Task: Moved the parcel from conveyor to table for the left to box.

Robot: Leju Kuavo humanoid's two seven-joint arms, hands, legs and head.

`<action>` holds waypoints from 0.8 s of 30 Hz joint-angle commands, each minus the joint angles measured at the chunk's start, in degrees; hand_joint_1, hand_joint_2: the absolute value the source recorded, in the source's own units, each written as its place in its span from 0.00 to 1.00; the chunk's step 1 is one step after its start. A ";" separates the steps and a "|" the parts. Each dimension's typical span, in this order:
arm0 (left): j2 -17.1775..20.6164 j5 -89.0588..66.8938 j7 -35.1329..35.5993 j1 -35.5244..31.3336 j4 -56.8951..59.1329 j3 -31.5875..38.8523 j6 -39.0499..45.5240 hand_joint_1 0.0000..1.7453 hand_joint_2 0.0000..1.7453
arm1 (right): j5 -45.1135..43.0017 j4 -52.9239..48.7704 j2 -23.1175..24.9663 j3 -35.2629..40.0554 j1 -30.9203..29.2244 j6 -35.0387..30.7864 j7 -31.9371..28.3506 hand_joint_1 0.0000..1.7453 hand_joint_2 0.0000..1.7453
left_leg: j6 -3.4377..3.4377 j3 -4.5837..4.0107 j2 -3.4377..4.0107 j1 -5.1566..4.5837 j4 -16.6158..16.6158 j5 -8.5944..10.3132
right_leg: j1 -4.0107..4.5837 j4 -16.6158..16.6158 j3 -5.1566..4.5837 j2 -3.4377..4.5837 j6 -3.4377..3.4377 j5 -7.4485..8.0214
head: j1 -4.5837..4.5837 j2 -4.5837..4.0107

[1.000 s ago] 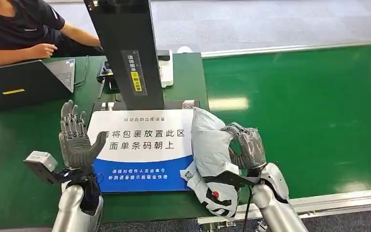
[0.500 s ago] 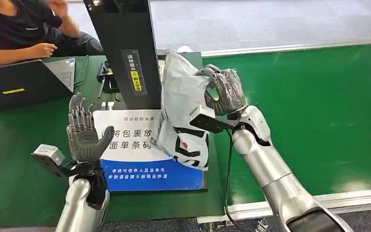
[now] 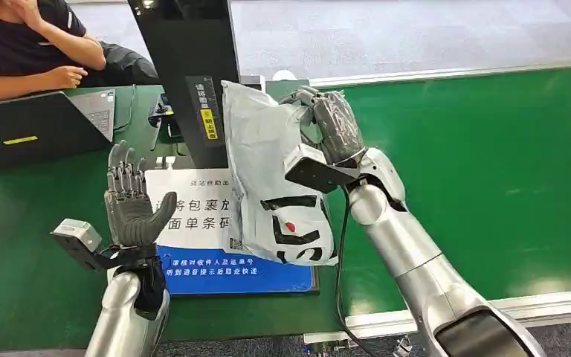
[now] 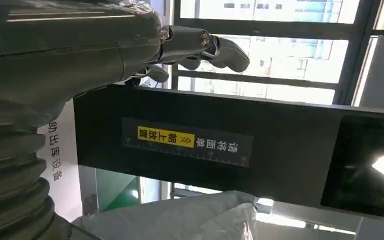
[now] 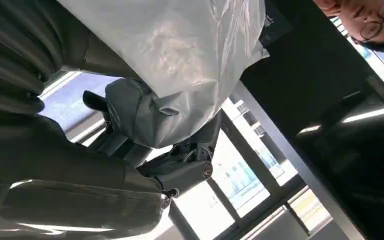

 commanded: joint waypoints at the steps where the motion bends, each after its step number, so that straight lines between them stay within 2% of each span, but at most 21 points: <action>1: 1.73 0.17 0.47 -2.00 3.30 -0.87 0.02 0.00 1.00 | -0.28 1.06 0.68 0.90 -2.54 0.37 -0.10 1.00 1.00 | -0.04 0.09 -0.06 0.01 -0.01 -0.01 | 0.03 0.02 0.08 -0.09 -0.11 -0.02 | 0.02 0.00; 9: 1.73 0.17 0.47 -2.00 3.30 -0.87 0.02 0.00 1.00 | -0.28 1.06 0.68 0.90 -2.54 0.37 -0.10 1.00 1.00 | -0.05 0.16 -0.05 0.01 -0.02 -0.04 | 0.03 0.02 0.13 -0.08 -0.14 -0.04 | 0.00 0.00; 10: 1.86 0.05 0.67 -2.26 3.68 -1.12 0.05 0.00 1.00 | -7.48 3.49 3.04 2.27 -3.02 7.57 -1.05 1.00 1.00 | -0.04 0.09 -0.03 0.00 -0.01 -0.02 | 0.02 0.03 0.06 -0.06 -0.10 -0.02 | 0.00 0.00; 11: 1.96 0.08 0.71 -2.74 4.52 -1.22 0.17 0.00 1.00 | -4.57 6.26 7.42 3.79 -3.22 14.85 -0.11 1.00 1.00 | -0.03 0.04 -0.04 0.00 -0.02 0.00 | 0.01 0.01 0.03 -0.06 -0.07 0.00 | 0.00 0.00; 12: 2.01 0.16 0.64 -2.94 5.03 -1.03 0.44 0.00 1.00 | -3.62 11.31 11.36 5.06 -4.23 11.72 -0.43 1.00 1.00 | -0.06 0.18 0.06 0.00 -0.04 -0.04 | 0.02 0.03 0.09 0.03 -0.14 -0.01 | 0.00 0.00; 14: 2.02 0.37 0.65 -2.57 4.97 -0.69 0.63 0.00 1.00 | -4.00 15.14 12.93 6.20 -5.62 9.35 -0.88 1.00 1.00 | -0.05 0.10 0.34 -0.04 -0.09 -0.04 | -0.04 0.03 -0.01 0.32 -0.10 0.06 | 0.07 0.00; 16: 2.04 0.37 0.66 -2.36 4.78 -0.57 0.64 0.00 1.00 | -4.77 15.62 12.21 6.42 -6.09 9.28 -1.36 1.00 1.00 | -0.08 0.14 0.39 -0.01 -0.10 -0.05 | -0.01 0.05 -0.04 0.36 -0.13 0.04 | 0.00 0.00; 21: 1.91 0.32 0.65 -1.57 4.33 0.24 0.66 0.00 1.00 | -2.54 18.22 10.93 5.88 -6.72 5.97 -0.01 1.00 1.00 | -0.16 0.25 -0.06 0.05 -0.10 -0.04 | 0.18 -0.01 0.17 -0.08 -0.21 -0.07 | 0.00 0.00; 24: 1.91 0.32 0.65 -1.57 4.33 0.24 0.66 0.00 1.00 | -2.54 18.22 10.93 5.88 -6.72 5.97 -0.01 1.00 1.00 | -0.15 0.29 0.10 0.14 -0.11 -0.06 | 0.15 -0.02 0.20 0.07 -0.21 -0.04 | 0.00 0.00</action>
